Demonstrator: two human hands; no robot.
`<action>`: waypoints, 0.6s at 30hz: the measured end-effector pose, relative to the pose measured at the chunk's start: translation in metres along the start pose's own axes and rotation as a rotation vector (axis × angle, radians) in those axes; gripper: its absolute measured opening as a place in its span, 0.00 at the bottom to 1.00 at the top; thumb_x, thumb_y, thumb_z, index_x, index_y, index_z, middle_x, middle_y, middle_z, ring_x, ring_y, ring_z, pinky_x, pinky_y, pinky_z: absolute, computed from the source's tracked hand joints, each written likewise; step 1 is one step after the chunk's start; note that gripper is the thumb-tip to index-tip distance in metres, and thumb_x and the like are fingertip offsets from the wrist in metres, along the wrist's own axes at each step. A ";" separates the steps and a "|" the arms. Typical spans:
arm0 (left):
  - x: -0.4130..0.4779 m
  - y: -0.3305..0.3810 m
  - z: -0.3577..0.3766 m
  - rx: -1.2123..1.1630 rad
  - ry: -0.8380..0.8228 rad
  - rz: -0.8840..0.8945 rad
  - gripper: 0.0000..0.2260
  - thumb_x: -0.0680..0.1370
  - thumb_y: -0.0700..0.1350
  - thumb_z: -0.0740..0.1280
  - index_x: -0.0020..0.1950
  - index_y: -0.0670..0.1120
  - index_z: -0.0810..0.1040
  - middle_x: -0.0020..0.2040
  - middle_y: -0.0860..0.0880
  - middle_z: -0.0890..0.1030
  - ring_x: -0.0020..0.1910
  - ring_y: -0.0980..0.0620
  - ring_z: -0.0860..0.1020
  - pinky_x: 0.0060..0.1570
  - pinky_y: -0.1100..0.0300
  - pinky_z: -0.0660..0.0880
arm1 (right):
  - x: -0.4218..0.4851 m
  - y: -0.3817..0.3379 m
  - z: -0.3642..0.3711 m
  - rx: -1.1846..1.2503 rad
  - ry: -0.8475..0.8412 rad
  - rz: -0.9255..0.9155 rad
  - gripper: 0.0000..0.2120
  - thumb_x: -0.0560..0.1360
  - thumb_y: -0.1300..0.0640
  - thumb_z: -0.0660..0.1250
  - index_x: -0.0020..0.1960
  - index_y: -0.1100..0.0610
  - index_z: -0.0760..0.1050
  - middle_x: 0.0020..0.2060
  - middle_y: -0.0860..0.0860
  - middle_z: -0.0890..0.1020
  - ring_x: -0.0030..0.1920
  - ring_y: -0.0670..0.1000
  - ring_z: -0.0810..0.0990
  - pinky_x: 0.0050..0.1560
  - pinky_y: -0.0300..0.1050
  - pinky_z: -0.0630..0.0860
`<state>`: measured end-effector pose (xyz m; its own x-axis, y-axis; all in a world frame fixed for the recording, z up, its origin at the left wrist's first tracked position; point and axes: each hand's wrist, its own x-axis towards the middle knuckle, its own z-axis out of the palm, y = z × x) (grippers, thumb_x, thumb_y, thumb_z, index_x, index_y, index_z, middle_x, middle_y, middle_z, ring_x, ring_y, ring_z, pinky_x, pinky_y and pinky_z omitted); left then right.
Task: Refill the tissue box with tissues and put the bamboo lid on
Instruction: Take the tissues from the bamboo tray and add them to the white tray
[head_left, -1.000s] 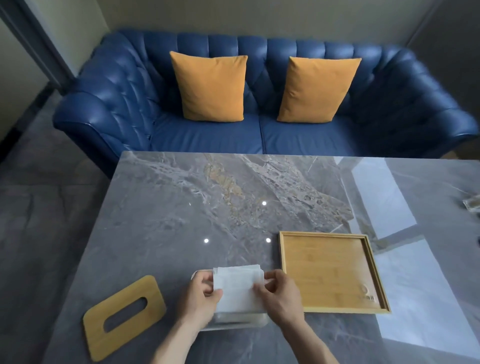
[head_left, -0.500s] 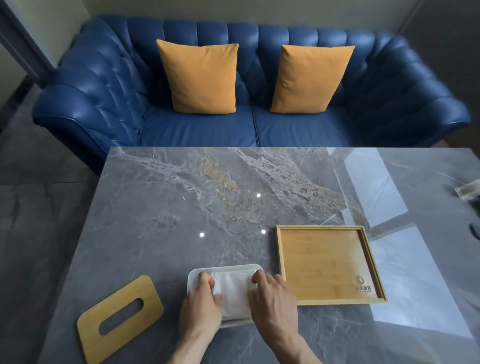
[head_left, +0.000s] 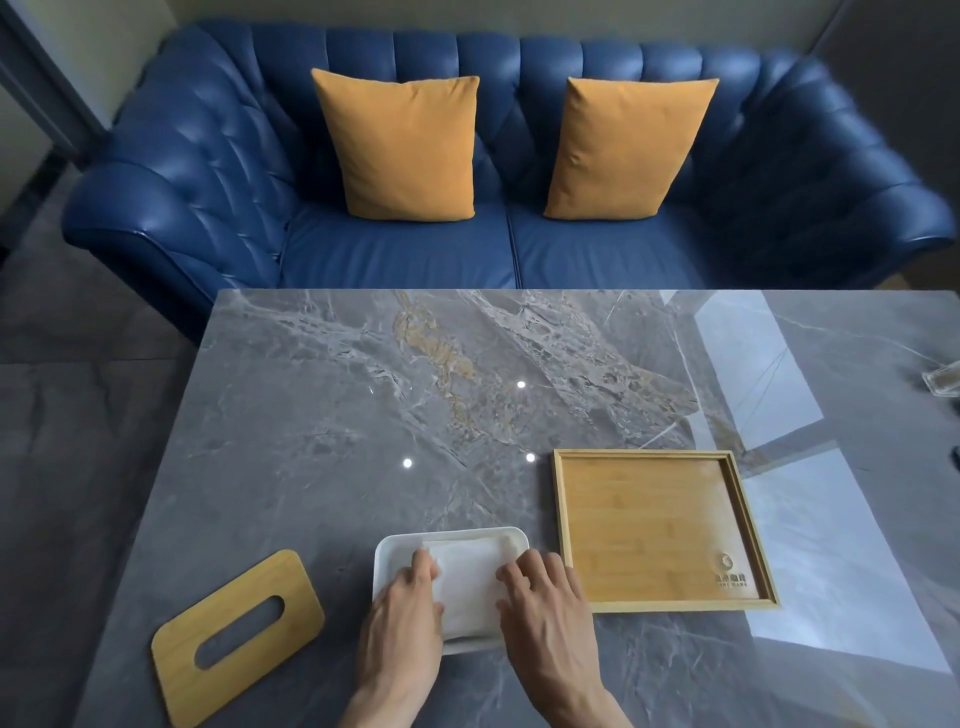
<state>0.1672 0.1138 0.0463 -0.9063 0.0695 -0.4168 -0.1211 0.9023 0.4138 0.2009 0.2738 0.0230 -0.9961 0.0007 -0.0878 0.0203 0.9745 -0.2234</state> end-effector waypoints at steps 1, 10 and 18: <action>0.000 -0.001 0.001 0.000 0.004 0.010 0.15 0.76 0.45 0.66 0.59 0.53 0.65 0.57 0.54 0.79 0.53 0.50 0.79 0.46 0.55 0.75 | 0.000 0.001 -0.001 0.003 0.008 -0.018 0.12 0.64 0.59 0.71 0.46 0.52 0.76 0.43 0.49 0.77 0.43 0.55 0.74 0.42 0.47 0.72; 0.001 0.003 0.003 0.055 0.008 0.005 0.23 0.77 0.45 0.64 0.69 0.55 0.60 0.55 0.52 0.79 0.51 0.50 0.80 0.43 0.55 0.74 | 0.011 0.005 -0.005 0.028 -0.183 -0.040 0.19 0.65 0.60 0.69 0.55 0.51 0.74 0.60 0.50 0.77 0.59 0.58 0.75 0.53 0.49 0.77; 0.002 0.002 0.004 0.137 -0.039 0.081 0.22 0.79 0.48 0.59 0.72 0.59 0.59 0.72 0.53 0.65 0.63 0.51 0.74 0.50 0.54 0.75 | 0.019 0.007 -0.003 0.022 -0.258 -0.049 0.20 0.62 0.57 0.72 0.54 0.50 0.75 0.55 0.49 0.77 0.55 0.57 0.76 0.50 0.48 0.78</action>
<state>0.1668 0.1173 0.0424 -0.8942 0.1580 -0.4189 0.0101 0.9426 0.3339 0.1820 0.2816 0.0230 -0.9414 -0.1059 -0.3203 -0.0223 0.9669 -0.2542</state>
